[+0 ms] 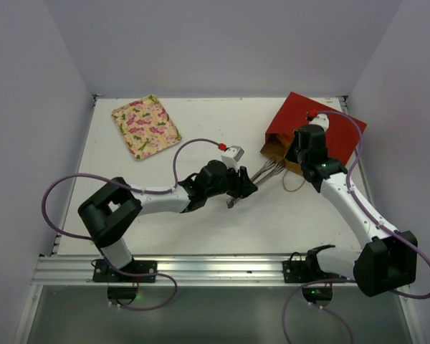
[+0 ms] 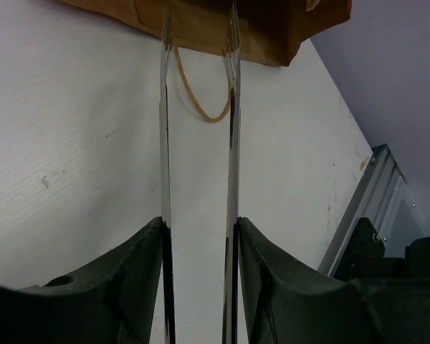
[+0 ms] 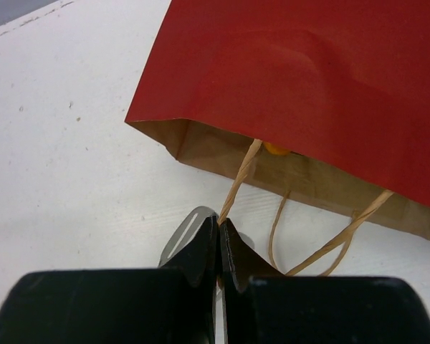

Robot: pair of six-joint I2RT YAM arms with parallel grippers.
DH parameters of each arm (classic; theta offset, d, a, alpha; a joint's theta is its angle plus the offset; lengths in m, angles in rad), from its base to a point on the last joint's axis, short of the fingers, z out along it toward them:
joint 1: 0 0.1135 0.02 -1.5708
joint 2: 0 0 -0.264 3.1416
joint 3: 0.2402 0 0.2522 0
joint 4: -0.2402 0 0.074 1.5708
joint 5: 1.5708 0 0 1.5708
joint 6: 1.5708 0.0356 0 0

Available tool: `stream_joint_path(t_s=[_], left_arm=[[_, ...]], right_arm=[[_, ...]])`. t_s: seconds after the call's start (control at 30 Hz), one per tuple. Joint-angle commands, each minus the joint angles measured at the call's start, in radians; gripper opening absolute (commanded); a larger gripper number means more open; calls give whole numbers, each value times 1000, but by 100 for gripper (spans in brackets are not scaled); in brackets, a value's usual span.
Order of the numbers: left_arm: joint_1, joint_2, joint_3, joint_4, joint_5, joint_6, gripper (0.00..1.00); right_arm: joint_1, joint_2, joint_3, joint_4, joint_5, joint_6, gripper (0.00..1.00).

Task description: Take the fake bread out of the paper bag

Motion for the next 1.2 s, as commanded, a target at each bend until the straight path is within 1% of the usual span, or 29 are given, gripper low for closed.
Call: stream_joint_path(t_s=[0.0,0.07,0.23,0.33,0.5,0.73,1.17], left_arm=[[32,60,73,141,147,-95,48],[43,100,96,150,170,-101,48],[51,146,157,104,134,-97,50],[59,172,176,98,128,-126,50],[65,196,188,130,116,-154,50],[75,238,205,116,79,-210,50],[100,259,200,219,101,-221,51]], right_arm=[[1,-34,-11,23,-20,-10,0],[1,-52,-28,36,-22,-10,0],[1,-75,-33,45,-22,-10,0],[1,-77,-34,45,-19,-8,0],[1,-83,-48,52,-23,-8,0],[2,-90,-59,60,-22,-7,0],[1,-90,-74,72,-29,4,0]])
